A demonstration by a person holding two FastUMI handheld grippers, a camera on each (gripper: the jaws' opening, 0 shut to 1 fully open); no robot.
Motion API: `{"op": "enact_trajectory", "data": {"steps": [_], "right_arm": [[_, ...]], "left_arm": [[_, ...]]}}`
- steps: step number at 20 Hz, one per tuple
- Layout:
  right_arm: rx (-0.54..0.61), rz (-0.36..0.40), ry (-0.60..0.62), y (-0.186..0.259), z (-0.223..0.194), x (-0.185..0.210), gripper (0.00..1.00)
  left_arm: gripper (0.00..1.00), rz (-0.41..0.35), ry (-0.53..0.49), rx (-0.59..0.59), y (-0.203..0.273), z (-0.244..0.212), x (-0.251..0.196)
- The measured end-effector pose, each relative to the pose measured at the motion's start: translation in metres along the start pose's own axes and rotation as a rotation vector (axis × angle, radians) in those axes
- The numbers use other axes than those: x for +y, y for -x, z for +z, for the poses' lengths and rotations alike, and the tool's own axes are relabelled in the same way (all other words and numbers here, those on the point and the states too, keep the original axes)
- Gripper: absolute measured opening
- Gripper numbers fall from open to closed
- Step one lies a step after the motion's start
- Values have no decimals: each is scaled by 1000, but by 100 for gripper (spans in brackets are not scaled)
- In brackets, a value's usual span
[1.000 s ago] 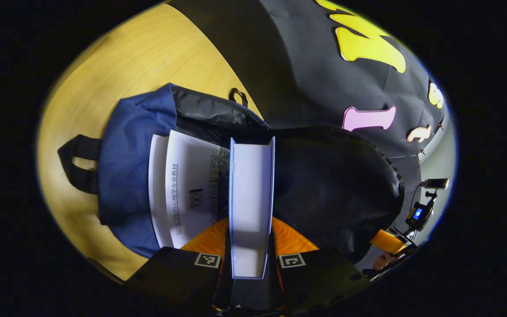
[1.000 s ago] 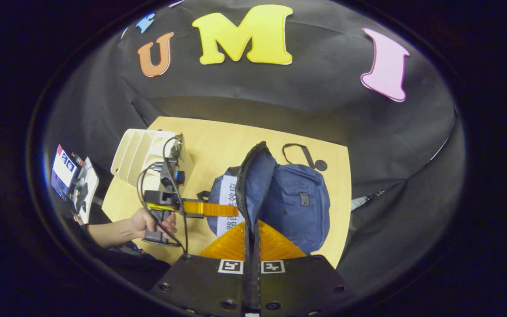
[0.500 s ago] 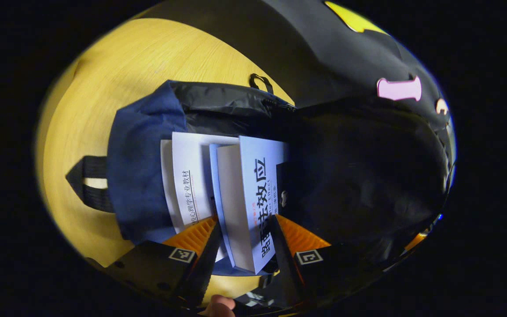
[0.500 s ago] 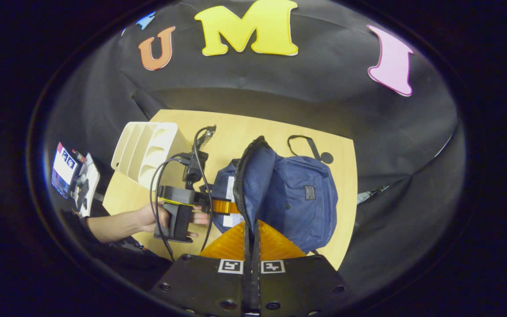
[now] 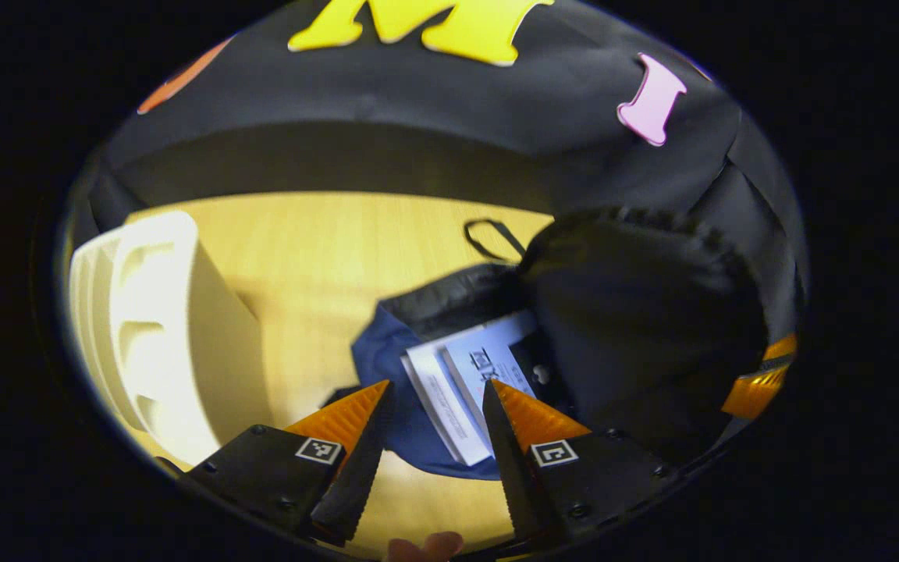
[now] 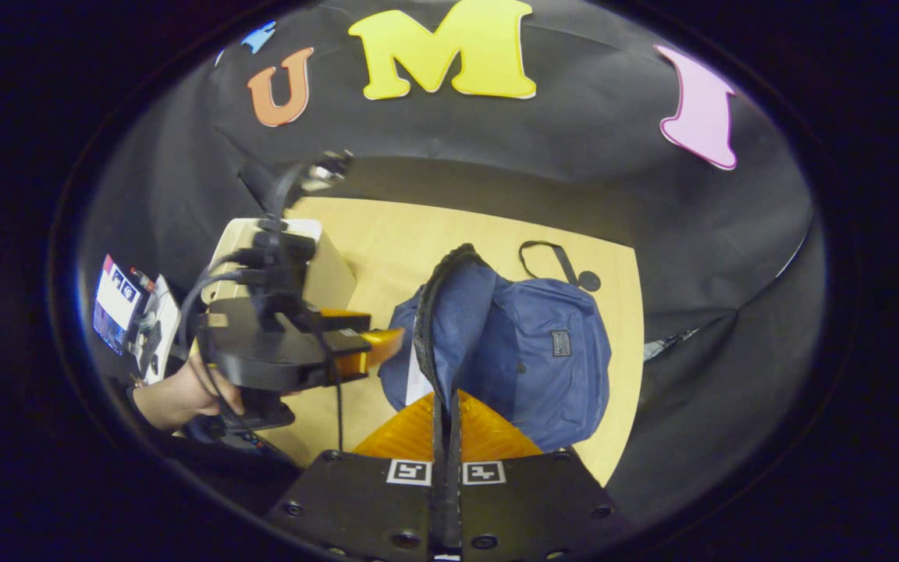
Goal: Open the schoolbag, grab two books from the bookshelf and put them into the schoolbag.
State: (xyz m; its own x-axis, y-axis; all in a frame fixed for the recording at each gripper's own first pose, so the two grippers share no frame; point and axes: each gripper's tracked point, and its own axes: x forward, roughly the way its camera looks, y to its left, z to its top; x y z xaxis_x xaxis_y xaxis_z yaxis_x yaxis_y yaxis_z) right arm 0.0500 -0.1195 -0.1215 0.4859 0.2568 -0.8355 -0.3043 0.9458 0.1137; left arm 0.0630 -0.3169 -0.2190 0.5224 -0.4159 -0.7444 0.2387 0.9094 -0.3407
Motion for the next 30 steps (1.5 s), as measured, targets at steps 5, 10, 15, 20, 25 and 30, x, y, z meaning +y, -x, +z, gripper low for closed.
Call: {"op": "enact_trajectory", "data": {"steps": [5,10,15,20,25,30], "right_arm": [[-19,0,15,-12,-3,23,0],[-56,35,-58,-20,1,54,10],[-202,135,-183,2,33,97,80],[-583,-59,-121,65,94,90,97],[-989,-243,-108,149,129,101,96],[-1107,-258,-125,178,106,106,97]], "left_arm": [[79,172,-160,-417,97,91,32],[92,285,-188,-675,171,136,48],[94,327,-175,-810,241,148,60],[94,365,-142,-907,288,160,57],[100,395,-137,-981,331,167,70],[100,380,-86,-977,337,153,75]]}}
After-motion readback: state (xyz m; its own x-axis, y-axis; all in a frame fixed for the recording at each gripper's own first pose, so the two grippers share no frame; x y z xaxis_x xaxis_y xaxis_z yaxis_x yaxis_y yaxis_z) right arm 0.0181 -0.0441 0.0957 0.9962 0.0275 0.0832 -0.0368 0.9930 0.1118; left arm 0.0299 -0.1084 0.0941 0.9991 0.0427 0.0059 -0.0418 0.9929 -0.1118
